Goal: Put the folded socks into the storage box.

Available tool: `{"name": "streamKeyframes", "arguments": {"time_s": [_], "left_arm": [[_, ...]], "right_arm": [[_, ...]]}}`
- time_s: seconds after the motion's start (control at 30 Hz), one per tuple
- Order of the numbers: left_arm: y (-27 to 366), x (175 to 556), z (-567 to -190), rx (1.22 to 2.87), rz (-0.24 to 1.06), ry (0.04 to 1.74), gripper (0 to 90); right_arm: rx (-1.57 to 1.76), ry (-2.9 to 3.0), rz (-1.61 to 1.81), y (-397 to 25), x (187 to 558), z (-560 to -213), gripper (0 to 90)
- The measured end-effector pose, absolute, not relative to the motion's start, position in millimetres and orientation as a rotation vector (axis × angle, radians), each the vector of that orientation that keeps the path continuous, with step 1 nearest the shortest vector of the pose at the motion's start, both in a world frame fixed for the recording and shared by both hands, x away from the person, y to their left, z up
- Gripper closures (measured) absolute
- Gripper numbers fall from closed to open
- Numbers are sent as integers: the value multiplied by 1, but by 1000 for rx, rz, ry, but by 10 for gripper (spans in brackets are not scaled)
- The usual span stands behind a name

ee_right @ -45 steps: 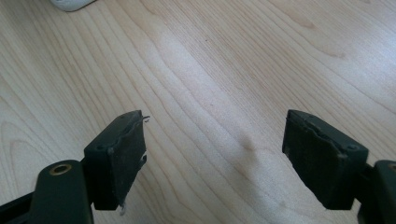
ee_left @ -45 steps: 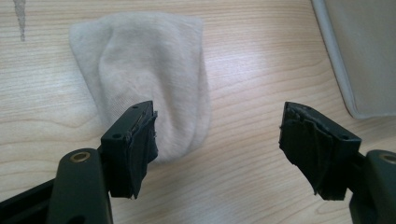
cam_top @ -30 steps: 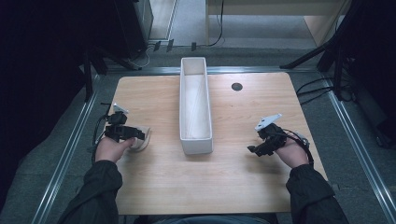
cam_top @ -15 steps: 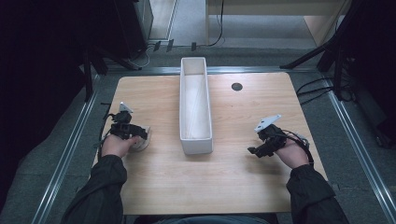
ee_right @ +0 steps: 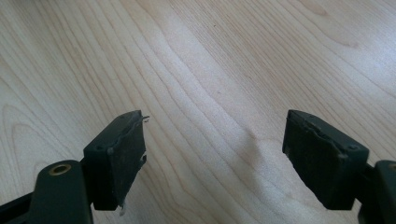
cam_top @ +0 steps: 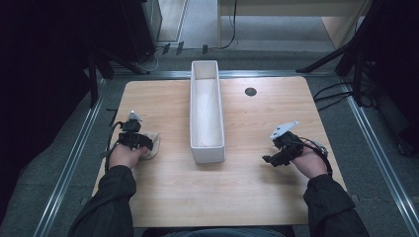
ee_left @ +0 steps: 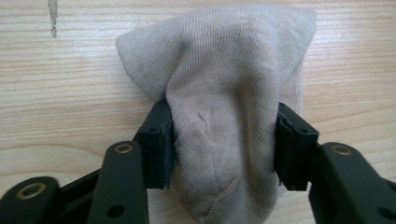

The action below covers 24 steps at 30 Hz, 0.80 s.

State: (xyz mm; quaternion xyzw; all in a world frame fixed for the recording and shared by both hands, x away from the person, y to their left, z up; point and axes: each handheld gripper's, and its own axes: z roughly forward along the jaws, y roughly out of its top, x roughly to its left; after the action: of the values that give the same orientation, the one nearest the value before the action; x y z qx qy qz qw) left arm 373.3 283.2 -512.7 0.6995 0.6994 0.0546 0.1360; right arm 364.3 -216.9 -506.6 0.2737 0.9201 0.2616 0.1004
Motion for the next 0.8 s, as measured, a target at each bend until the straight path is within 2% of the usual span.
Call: {"name": "streamKeyframes", "arguments": {"time_s": [0.07,0.1,0.13,0.17,0.3,0.43,0.53,0.8], "left_arm": [[282,373,-513,2052,173,2011,490],[282,373,-513,2064,179,1999,527],[282,372,-512,2065,179,1990,527],[282,372,-512,2051,167,1992,580],[285,373,-512,2044,142,1992,627],[287,374,-511,2029,121,2004,643],[294,376,-508,1951,46,2043,651],[290,378,-494,1956,3,2014,661]], "right_arm": [[808,2719,775,-217,364,-507,211],[806,2719,777,-217,364,-507,211],[806,2719,777,-217,364,-507,211],[808,2718,785,-217,364,-507,211],[807,2713,797,-217,365,-507,211],[809,2712,797,-217,365,-507,212],[805,2713,795,-217,365,-507,211],[806,2715,792,-217,365,-507,212]]}}
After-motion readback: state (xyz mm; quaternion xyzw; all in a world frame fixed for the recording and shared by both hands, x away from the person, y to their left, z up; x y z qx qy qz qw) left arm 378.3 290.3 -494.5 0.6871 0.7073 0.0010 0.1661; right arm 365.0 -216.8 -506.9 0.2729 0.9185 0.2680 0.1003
